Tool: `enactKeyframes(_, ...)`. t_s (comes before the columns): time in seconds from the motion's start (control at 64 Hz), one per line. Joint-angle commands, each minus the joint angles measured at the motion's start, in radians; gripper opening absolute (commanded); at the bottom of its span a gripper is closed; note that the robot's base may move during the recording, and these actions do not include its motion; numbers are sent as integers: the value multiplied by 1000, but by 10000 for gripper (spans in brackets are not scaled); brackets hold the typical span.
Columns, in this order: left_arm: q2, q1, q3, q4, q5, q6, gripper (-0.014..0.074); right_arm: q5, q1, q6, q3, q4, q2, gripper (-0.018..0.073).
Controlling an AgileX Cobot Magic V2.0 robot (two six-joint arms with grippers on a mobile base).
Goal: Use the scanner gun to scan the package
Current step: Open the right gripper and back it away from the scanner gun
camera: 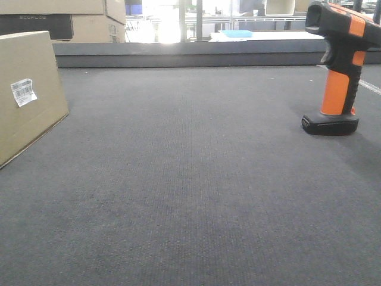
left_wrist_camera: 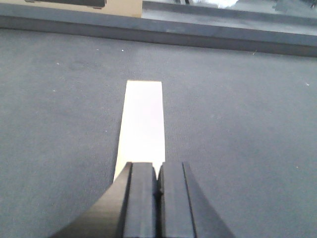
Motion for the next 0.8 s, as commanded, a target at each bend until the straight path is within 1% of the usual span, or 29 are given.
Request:
enactKeyframes(0.0, -65, 0, 83, -5, -84, -9, -111, 19, -2, 1, 1, 10, -18, -167)
enactKeyframes(0.172, -193, 2, 259, -10, -195, -9, -111, 19, -2, 1, 1, 17, -64, -167)
enactKeyframes(0.36, -354, 2, 407, -10, -320, -9, -111, 37, -2, 1, 3, 17, -142, -167)
enactKeyframes(0.516, -485, 2, 464, -10, -305, -9, -111, 67, -2, 1, 3, 17, -205, -167)
enactKeyframes(0.563, -522, 2, 466, -10, -291, -9, -111, 67, -2, 1, 3, 17, -224, -167)
enactKeyframes(0.782, -652, 2, 466, -10, -293, -9, -111, 63, -2, 1, 3, 17, -278, -167)
